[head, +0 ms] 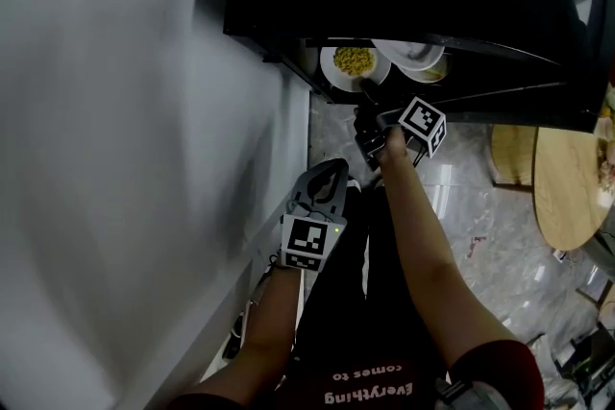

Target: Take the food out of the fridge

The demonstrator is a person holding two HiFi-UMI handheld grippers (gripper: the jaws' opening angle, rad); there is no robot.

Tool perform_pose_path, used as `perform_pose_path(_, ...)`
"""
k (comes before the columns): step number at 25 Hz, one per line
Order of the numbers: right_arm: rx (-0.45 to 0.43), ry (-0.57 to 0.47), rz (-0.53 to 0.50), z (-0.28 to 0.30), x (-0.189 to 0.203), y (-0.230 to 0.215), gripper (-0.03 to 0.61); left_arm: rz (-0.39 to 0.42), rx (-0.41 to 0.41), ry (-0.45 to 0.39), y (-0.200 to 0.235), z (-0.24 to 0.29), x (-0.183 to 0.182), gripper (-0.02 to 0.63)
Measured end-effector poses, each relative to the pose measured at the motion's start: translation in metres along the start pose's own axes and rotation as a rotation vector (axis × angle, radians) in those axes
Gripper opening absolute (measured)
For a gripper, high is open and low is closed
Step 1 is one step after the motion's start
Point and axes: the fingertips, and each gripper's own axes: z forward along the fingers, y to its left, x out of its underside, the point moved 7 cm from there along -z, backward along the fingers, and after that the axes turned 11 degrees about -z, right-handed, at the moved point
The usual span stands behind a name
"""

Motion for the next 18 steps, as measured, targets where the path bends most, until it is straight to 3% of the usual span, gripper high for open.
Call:
perform_pose_path(5,-0.113,0.011,0.027,-0.022,0.007,-0.003,0.021,0.017,0.011,0.022,-0.006,0.001,0.003,0.005)
perform_pose_path(11,-0.138,0.078,0.016,-0.076,0.027,-0.007,0.021,0.014,0.059,-0.013,-0.03,0.001,-0.005,0.005)
perform_pose_path(18,-0.17,0.157,0.042,-0.186,0.054,-0.002,0.021,0.025,0.108,-0.042,-0.071,-0.013,-0.022,0.004)
